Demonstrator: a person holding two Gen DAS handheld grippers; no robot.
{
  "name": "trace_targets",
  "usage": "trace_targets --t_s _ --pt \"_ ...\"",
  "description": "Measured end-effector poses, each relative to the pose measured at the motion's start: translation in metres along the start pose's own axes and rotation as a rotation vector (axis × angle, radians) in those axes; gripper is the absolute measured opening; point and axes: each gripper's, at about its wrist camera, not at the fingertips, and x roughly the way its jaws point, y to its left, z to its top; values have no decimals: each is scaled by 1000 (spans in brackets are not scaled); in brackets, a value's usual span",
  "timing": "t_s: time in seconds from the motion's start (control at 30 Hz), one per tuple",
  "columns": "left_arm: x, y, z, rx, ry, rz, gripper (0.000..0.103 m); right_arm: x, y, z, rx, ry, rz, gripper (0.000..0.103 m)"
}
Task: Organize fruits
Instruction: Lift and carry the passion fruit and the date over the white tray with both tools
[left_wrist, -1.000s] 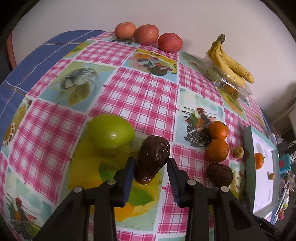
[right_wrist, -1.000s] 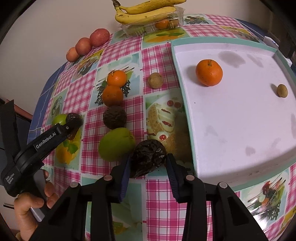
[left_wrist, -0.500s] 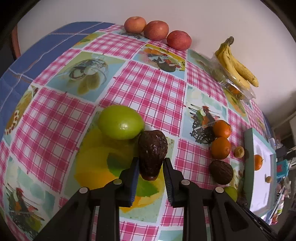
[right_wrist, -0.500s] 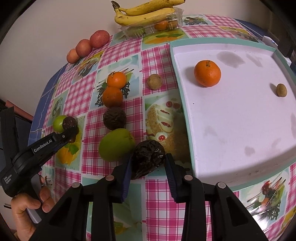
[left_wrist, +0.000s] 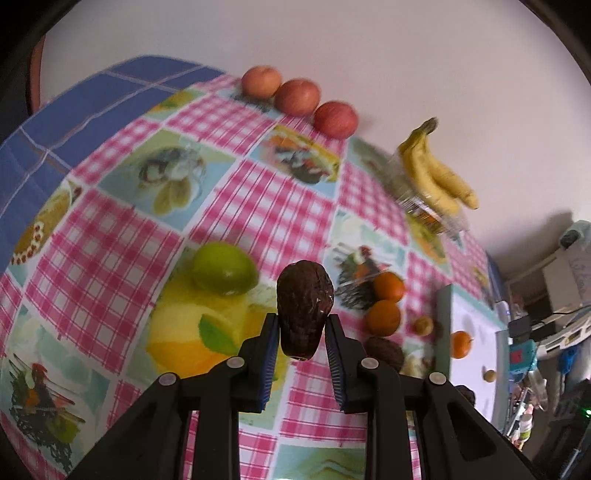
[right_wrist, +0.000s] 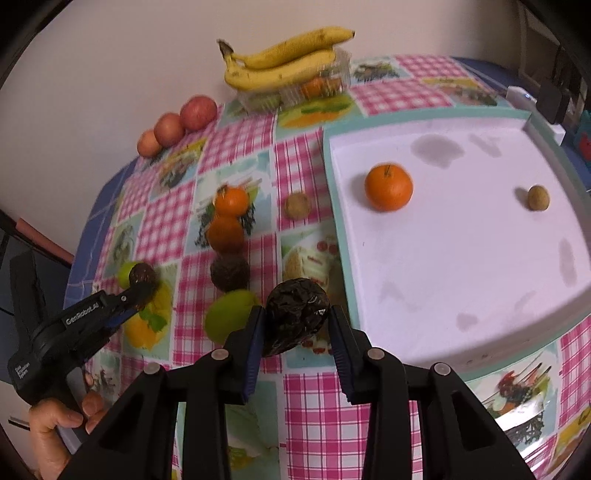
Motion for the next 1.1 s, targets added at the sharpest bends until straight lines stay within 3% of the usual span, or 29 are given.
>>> trace_targets --t_s 0.27,0.5,0.8,1.1 --pt "-15 -26 -4 64 -30 -42 27 -10 -7 4 14 -35 -4 36" --pt "-12 -60 -18 148 -9 -76 27 -21 -34 7 87 -66 -25 36" --pt "-7 -121 -53 306 23 -117 27 -46 -109 15 251 -114 -137 36" --pt "-1 -179 -91 472 53 -171 27 -71 -156 13 324 -185 -275 36"
